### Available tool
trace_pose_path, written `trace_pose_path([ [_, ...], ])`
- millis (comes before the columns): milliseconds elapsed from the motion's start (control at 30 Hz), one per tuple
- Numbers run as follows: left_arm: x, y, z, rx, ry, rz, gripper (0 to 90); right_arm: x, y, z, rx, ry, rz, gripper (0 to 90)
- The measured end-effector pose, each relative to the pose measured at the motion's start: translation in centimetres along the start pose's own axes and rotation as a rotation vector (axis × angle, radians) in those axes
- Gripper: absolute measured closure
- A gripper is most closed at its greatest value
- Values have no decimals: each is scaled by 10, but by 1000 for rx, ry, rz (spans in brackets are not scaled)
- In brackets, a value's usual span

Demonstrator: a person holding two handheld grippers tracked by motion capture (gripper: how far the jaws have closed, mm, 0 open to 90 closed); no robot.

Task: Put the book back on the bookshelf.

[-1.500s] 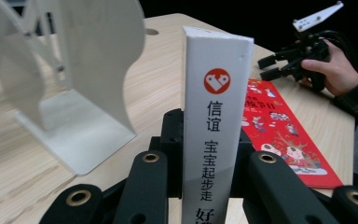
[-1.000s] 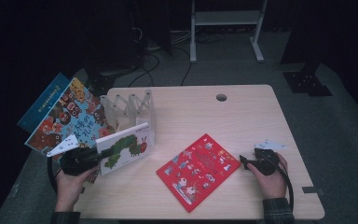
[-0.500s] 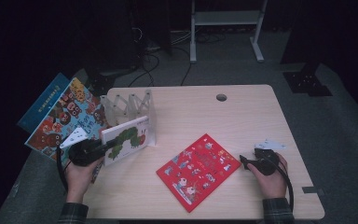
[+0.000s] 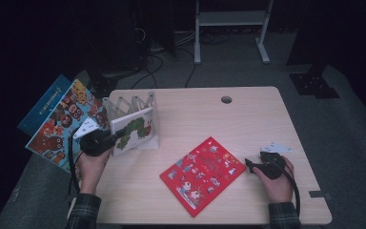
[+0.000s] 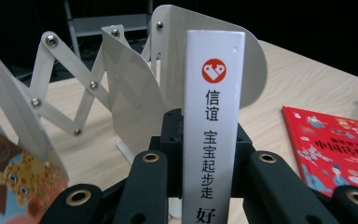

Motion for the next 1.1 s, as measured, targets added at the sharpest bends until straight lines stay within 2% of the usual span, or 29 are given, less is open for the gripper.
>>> trace_pose_path([
  [233,-14,6,-4,-3,-16,-35,750,0,0,0,-1,1,0,279],
  [500,-18,3,6,-3,-2,-52,747,0,0,0,-1,1,0,279],
  [833,-17,-6,19,-31,59,-74,743,0,0,0,-1,1,1,279],
  [1100,-20,-6,32,-3,92,-65,742,0,0,0,-1,1,1,279],
])
Point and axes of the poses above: each handheld gripper's, and its own axes: x roughly backward along the jaws, z roughly out of its underside, y roughly to its left, the point moved 9 cm from there along -x, roughly forward along the jaws
